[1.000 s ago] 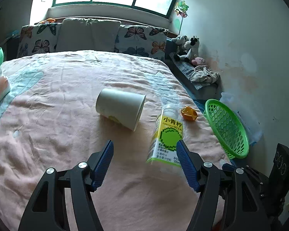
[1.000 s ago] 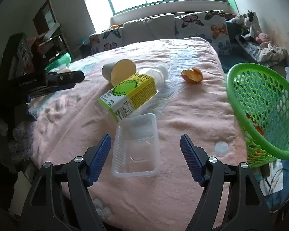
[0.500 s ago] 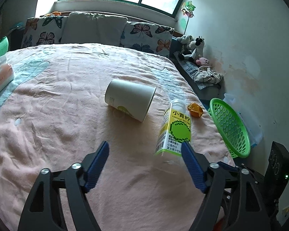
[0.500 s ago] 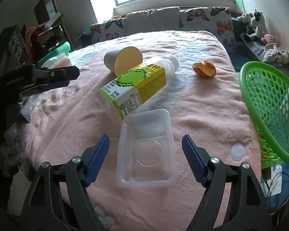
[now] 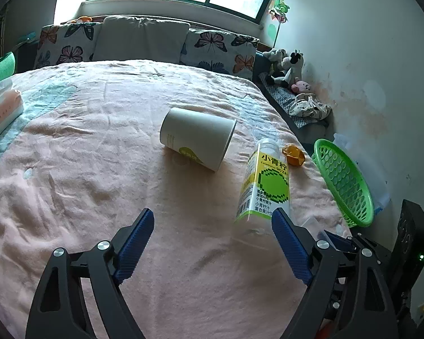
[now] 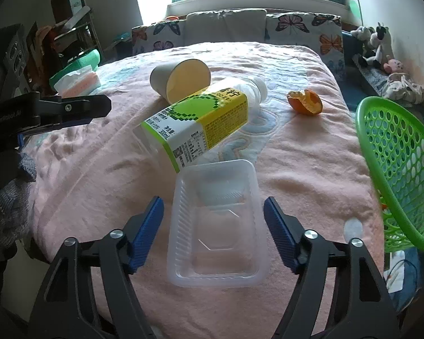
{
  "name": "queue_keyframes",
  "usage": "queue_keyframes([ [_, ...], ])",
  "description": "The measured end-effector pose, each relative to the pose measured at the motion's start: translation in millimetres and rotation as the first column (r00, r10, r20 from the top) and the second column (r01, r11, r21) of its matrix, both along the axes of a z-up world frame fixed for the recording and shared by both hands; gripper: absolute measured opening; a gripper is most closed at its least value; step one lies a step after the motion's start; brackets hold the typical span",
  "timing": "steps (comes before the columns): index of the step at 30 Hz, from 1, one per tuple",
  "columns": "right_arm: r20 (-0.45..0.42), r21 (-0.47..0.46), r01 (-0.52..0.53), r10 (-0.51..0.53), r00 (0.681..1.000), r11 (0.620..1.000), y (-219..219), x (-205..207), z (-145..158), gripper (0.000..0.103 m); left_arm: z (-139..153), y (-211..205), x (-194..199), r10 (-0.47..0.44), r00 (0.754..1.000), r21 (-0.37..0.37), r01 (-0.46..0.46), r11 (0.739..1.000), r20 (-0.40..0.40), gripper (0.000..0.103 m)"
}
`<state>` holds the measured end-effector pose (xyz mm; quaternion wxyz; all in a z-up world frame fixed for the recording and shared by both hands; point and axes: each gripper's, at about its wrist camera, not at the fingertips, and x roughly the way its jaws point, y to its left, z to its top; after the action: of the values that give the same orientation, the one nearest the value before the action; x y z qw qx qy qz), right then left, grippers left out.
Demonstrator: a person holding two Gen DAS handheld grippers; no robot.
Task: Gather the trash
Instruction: 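Grasp the clear plastic tray with the right tool while the left tool grasps the lime juice bottle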
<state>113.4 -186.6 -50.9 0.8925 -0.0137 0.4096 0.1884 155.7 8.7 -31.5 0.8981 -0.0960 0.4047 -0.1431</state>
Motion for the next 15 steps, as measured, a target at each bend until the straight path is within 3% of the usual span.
queue_keyframes([
  [4, -0.01, -0.011, -0.003, 0.003, 1.0, 1.0, 0.5, 1.1, -2.3, 0.059, -2.1, -3.1, -1.0, -0.008, 1.0, 0.01, 0.008, 1.0, 0.0, 0.082],
  [15, 0.032, 0.021, 0.048, -0.049, 0.998, 0.999, -27.0, -8.3, 16.9, 0.059, -9.8, -23.1, -4.5, -0.074, 0.997, 0.054, 0.074, 0.996, 0.005, 0.085],
])
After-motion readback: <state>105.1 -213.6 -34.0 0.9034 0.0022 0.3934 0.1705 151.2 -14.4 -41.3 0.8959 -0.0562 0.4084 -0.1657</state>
